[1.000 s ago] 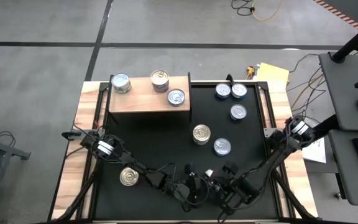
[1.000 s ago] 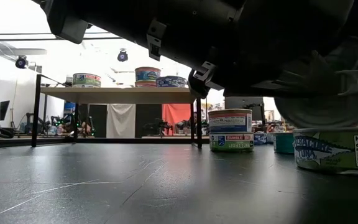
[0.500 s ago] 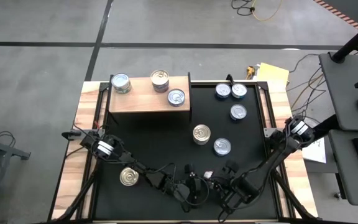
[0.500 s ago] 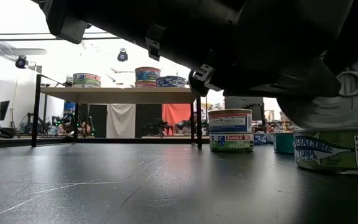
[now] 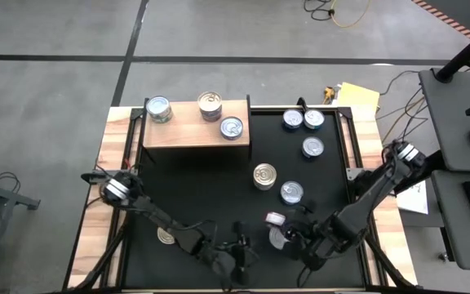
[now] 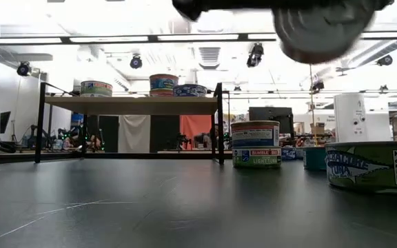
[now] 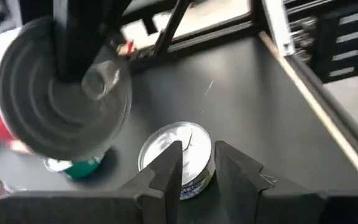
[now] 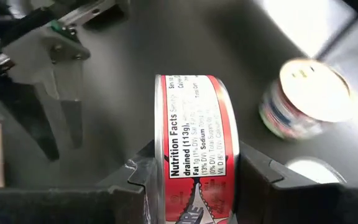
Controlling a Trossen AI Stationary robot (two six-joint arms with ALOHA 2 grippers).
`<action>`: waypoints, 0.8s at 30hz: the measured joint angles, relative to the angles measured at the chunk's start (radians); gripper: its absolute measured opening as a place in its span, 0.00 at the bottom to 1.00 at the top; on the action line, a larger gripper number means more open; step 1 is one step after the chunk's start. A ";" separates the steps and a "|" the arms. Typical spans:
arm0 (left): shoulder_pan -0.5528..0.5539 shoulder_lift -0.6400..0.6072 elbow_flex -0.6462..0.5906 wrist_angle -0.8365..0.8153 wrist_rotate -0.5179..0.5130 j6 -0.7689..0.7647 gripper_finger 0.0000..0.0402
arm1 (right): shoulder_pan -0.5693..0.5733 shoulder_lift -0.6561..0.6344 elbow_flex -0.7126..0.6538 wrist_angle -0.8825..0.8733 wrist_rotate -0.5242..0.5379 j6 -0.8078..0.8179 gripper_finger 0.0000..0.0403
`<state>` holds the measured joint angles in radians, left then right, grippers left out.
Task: Stack canned seafood by type on shelf
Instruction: Put the red tuna can on the shelf
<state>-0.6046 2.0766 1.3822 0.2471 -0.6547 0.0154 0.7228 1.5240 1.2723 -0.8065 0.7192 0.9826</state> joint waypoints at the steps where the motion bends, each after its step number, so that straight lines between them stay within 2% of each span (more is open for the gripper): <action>1: -0.006 -0.028 -0.022 -0.003 0.001 0.016 0.19 | -0.009 -0.013 -0.018 0.056 -0.001 -0.042 0.32; 6: -0.024 -0.210 -0.183 0.005 0.001 0.025 0.19 | -0.081 -0.081 -0.140 0.314 -0.069 -0.225 0.32; 9: -0.035 -0.319 -0.287 0.071 -0.039 0.017 0.19 | -0.128 -0.140 -0.236 0.482 -0.077 -0.300 0.32; 14: -0.039 -0.456 -0.463 0.238 -0.065 0.037 0.19 | -0.217 -0.209 -0.457 0.924 -0.160 -0.415 0.32; 17: -0.038 -0.523 -0.554 0.357 -0.070 0.030 0.19 | -0.265 -0.212 -0.583 1.257 -0.239 -0.462 0.32; 19: -0.041 -0.564 -0.612 0.412 -0.070 0.026 0.19 | -0.290 -0.194 -0.644 1.417 -0.277 -0.470 0.32; 24: -0.044 -0.702 -0.721 0.421 -0.069 0.029 0.19 | -0.346 -0.129 -0.690 1.614 -0.328 -0.484 0.32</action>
<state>-0.6487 1.3748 0.6617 0.6681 -0.7239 0.0446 0.3772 1.3953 0.5827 0.8071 0.3913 0.4988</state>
